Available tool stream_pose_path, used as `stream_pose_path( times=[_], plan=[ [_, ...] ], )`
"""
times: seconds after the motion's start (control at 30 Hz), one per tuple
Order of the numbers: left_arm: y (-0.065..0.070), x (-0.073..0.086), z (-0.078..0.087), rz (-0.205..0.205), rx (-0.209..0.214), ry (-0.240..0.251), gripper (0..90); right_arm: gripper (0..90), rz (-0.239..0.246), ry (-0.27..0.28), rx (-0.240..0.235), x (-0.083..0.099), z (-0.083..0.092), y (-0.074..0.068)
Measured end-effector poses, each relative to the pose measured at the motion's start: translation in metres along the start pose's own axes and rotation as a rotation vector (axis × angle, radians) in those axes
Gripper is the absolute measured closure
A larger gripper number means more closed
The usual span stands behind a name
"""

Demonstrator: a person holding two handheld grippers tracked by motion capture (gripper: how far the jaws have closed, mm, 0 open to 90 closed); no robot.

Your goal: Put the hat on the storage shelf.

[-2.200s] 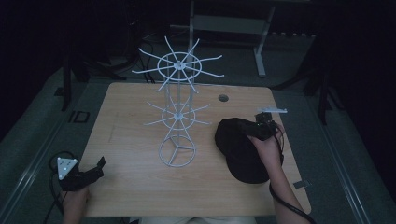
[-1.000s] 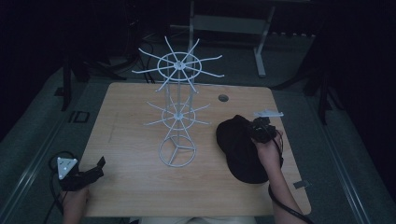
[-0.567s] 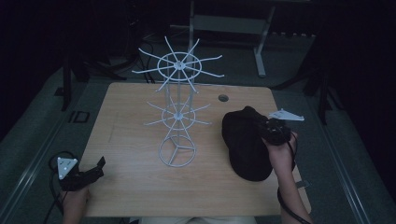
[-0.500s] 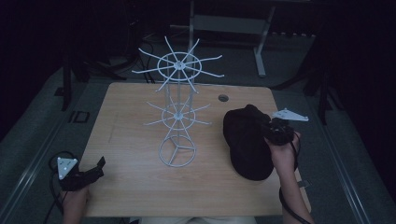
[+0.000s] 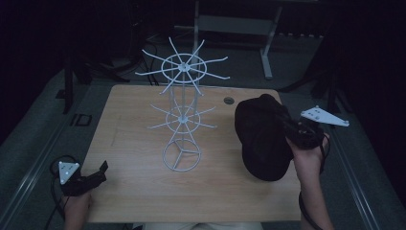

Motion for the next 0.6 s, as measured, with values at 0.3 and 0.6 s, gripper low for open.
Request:
stream_pose_path(
  times=[0.3,0.6],
  plan=[
    [0.000,0.000,0.000,0.000,-0.001,0.000,1.5,81.9,0.015,0.108,-0.023,-0.040,0.029,-0.010],
    [0.000,0.000,0.000,0.002,0.000,0.001,1.4,81.9,0.044,0.222,-0.043,-0.085,0.052,-0.025]
  ],
)
Point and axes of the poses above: each handheld gripper's, and its own axes: z roughly backward along the jaws, x roughly out of its underside, y roughly to its right, the point moved 5 cm from there along -z, roughly forward along the jaws, and after that the axes turned 5 degrees about y, right-handed, at the moved point
